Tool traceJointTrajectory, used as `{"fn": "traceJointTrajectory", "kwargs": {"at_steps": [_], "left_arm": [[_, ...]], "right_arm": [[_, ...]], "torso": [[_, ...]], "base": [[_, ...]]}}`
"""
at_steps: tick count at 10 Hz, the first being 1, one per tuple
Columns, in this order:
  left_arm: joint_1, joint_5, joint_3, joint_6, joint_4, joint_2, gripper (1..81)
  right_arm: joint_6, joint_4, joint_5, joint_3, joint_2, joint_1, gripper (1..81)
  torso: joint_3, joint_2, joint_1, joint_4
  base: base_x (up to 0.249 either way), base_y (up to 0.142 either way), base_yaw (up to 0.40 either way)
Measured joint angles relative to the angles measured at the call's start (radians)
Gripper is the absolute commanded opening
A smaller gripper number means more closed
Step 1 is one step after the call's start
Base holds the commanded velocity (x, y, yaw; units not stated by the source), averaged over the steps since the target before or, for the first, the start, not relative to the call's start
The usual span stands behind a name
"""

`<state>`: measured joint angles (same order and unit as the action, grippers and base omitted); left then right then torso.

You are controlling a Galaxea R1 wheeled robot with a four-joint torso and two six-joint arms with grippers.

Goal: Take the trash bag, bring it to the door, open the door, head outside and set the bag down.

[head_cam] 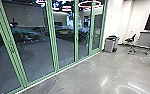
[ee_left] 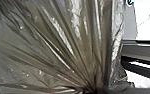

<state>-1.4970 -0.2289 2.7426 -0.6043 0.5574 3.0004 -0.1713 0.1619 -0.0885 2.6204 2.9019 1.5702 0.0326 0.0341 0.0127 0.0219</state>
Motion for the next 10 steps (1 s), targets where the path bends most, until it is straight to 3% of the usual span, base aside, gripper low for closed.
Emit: {"fn": "traceJointTrajectory", "kwargs": {"at_steps": [10], "left_arm": [[-0.003,0.001,0.0,0.0,-0.009,0.003,1.0]], "right_arm": [[0.002,0.001,0.002,0.0,0.002,0.0,81.1]], "torso": [[-0.001,0.001,-0.002,0.0]], "base": [[0.095,0.0,0.0]]}}
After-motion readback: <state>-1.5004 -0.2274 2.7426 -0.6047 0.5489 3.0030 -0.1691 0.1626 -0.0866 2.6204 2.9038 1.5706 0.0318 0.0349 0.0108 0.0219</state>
